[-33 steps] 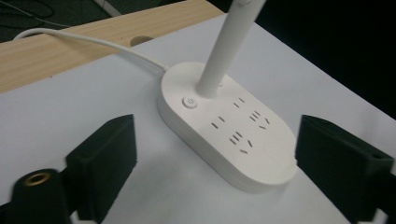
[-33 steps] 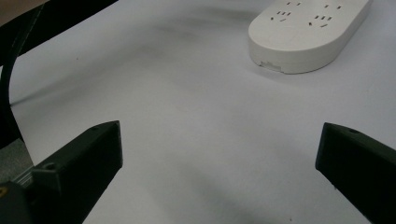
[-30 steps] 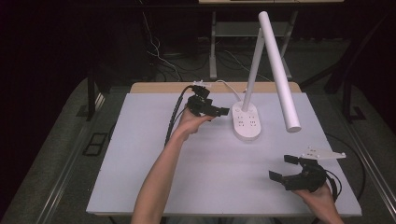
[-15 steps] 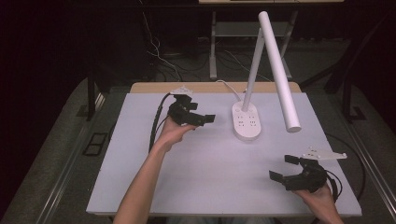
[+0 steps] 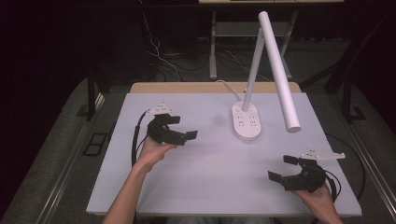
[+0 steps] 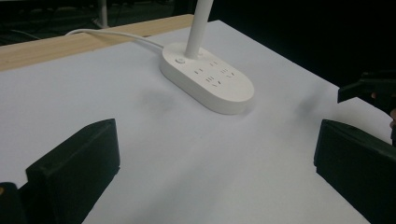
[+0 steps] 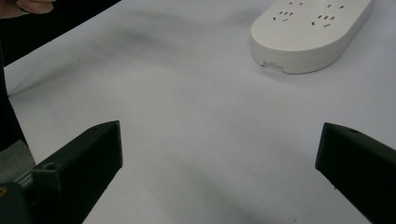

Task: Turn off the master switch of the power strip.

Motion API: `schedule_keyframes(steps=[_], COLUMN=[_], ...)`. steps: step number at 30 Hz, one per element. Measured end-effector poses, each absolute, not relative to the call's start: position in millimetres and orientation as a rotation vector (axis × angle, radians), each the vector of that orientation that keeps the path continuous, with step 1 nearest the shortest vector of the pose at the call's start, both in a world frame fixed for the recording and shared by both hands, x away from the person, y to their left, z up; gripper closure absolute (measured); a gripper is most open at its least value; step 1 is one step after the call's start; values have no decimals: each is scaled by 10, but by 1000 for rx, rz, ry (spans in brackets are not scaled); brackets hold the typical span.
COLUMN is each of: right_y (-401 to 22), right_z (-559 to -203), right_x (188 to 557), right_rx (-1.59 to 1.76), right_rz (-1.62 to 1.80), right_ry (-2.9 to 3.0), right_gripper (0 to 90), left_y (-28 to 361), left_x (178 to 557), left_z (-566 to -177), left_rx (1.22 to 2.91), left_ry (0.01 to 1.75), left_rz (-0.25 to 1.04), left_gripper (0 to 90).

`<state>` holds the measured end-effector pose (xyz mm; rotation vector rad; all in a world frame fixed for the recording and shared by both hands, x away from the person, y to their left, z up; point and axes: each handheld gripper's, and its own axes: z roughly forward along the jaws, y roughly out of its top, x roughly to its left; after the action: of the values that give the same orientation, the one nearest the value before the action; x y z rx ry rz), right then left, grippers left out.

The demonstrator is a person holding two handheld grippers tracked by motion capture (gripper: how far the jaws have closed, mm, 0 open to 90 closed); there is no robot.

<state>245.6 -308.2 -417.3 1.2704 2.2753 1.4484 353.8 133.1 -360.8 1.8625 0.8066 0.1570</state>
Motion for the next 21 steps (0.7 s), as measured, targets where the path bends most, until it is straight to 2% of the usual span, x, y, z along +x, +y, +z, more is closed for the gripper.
schedule_keyframes(steps=[9,21], right_y=[-3054,-3017], right_z=[-4167,-4174], right_x=[2447,2445], right_rx=[1268,1263], right_rz=[1452,1445], right_ry=[2289,2301], right_gripper=[0,0], left_y=[1558,1792], left_x=[3218,2862], left_z=[-3613,-3839], left_rx=[1838,1799], left_ry=[802,838], left_rz=[208,190], left_gripper=[0,0])
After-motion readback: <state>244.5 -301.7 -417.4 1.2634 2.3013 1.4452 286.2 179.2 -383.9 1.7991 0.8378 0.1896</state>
